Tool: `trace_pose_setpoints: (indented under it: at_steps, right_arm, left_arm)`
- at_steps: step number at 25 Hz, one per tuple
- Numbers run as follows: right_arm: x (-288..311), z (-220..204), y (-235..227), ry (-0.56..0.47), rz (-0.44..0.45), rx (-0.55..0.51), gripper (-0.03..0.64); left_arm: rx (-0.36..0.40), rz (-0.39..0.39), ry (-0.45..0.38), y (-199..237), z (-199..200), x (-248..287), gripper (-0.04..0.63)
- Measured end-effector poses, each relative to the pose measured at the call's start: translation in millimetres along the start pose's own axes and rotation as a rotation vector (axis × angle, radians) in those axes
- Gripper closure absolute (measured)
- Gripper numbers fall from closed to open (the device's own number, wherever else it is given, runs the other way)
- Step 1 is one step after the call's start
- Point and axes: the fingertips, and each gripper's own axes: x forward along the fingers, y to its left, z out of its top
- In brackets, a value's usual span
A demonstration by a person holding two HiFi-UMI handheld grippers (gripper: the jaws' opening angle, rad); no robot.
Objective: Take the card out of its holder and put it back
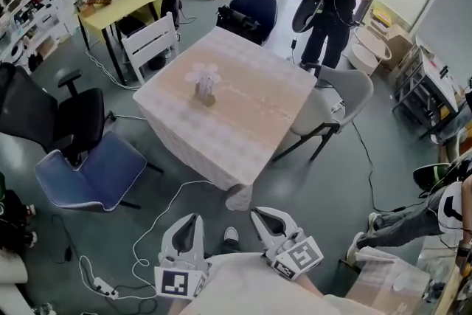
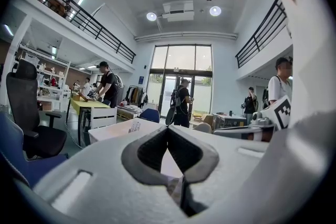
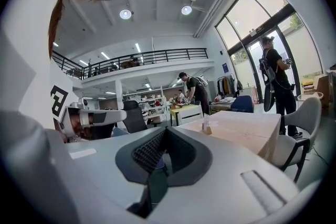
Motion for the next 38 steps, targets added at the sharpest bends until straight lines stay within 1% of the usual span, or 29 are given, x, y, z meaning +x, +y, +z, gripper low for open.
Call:
trace_pose_setpoints:
  at_steps: [4,9,14,17,20,25,29,33,38]
  right_arm:
    - [2,1,-14,-0.004,0.003,-0.005,0.618]
    - [7,1,-29,-0.010,-0.004,-0.004,0.618]
    - [14,1,-33,-0.003,-0.004,0.005,0.618]
    - [22,1,-41,0.001,-0.010,0.018,0.618]
    - [33,1,-52,0.012,-0.030,0.026,0.618]
    - [69,5,-66,0.026,-0.057,0.034,0.618]
    - [100,23,-75,0.022,-0.081,0.031,0.618]
    - [126,39,-83,0.008,-0.107,0.028,0.618]
    - [156,41,-86,0.008,-0.116,0.028,0.618]
  left_arm:
    - [0.006,0.004,-0.008,-2,-1,13,0.594]
    - [0.005,0.029,-0.036,2,0,21,0.594]
    - [0.021,0.037,-0.009,11,0,25,0.594]
    - [0.004,0.040,-0.023,14,2,35,0.594]
    - [-0.012,0.034,-0.008,21,0,45,0.594]
    - [-0.027,0.016,0.010,50,1,71,0.594]
    - [-0.047,0.007,0.013,76,15,96,0.594]
    - [-0.043,-0.013,0.014,98,29,116,0.594]
    - [-0.056,0.010,0.013,133,33,127,0.594]
